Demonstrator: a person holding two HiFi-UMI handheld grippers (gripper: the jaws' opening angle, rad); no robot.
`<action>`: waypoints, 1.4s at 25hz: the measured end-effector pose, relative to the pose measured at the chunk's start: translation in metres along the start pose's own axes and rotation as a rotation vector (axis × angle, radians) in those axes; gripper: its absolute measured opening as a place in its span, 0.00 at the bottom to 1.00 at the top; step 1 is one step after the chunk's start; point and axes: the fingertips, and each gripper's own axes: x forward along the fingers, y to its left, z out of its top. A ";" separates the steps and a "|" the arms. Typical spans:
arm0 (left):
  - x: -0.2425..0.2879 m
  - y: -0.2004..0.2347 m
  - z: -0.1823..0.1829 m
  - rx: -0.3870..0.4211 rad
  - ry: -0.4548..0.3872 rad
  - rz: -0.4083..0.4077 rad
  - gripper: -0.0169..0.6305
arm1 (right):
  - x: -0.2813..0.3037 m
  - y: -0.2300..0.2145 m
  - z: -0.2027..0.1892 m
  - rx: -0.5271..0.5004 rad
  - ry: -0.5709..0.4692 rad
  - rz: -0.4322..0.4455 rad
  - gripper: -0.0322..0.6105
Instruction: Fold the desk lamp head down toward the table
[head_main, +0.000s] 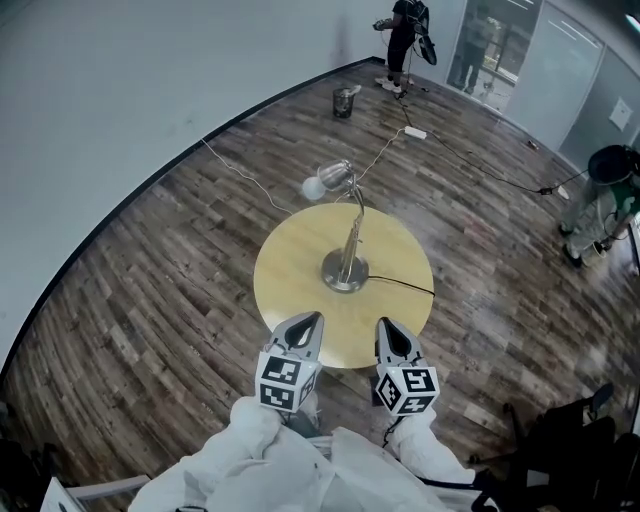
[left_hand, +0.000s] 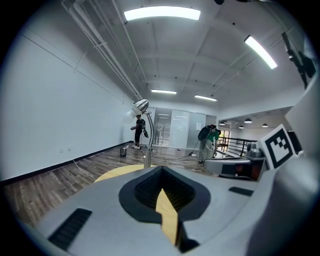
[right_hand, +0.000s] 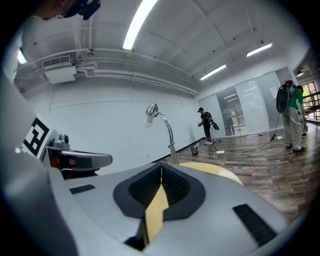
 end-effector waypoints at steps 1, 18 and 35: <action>0.007 0.006 0.003 0.003 0.000 -0.003 0.02 | 0.010 -0.003 0.003 0.000 -0.001 -0.002 0.07; 0.107 0.075 0.032 0.022 0.038 -0.013 0.02 | 0.126 -0.041 -0.002 -0.023 0.061 -0.023 0.07; 0.149 0.057 0.050 0.111 0.037 -0.093 0.02 | 0.244 -0.088 -0.135 -0.100 0.338 0.107 0.07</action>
